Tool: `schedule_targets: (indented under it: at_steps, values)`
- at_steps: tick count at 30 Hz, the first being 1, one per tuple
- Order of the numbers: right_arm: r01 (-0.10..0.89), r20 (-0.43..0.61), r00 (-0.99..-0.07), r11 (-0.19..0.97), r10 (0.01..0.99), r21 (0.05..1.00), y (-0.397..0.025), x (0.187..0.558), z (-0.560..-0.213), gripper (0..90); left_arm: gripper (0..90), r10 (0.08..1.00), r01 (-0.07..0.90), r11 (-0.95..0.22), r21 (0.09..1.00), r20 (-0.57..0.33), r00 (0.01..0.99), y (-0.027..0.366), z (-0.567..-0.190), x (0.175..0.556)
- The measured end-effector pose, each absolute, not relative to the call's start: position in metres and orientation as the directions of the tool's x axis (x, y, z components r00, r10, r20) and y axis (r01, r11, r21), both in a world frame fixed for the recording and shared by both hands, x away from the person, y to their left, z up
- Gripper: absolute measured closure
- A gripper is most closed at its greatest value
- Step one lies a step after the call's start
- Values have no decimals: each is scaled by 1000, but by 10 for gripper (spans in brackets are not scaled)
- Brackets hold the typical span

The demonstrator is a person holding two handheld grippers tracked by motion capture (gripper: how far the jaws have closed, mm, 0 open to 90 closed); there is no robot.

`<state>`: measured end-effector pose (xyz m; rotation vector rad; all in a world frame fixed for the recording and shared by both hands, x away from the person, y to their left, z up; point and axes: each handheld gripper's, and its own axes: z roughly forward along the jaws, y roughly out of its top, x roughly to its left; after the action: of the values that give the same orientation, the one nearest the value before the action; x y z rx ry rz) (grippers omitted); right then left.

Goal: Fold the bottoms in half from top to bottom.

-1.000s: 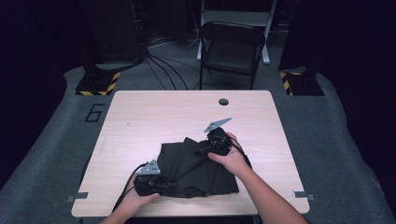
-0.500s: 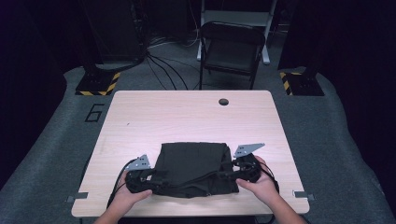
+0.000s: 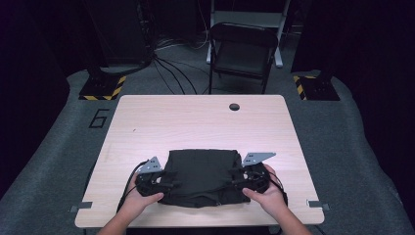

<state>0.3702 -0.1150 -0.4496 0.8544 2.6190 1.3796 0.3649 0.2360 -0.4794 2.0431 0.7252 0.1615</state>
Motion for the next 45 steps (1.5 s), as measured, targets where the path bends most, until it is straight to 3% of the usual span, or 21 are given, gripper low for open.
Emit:
schedule_targets:
  at_steps: [11,28,45]
  values:
    - [469,165,-852,586,496,661,-95,362,-491,510,451,579,464,-461,756,-139,803,241,-494,371]
    - [479,163,-838,560,520,676,-95,364,-500,510,454,603,468,-482,741,-107,790,238,-505,376]
    - [487,197,-828,501,525,715,-102,361,-485,463,454,615,481,-428,765,-143,775,246,-494,376]
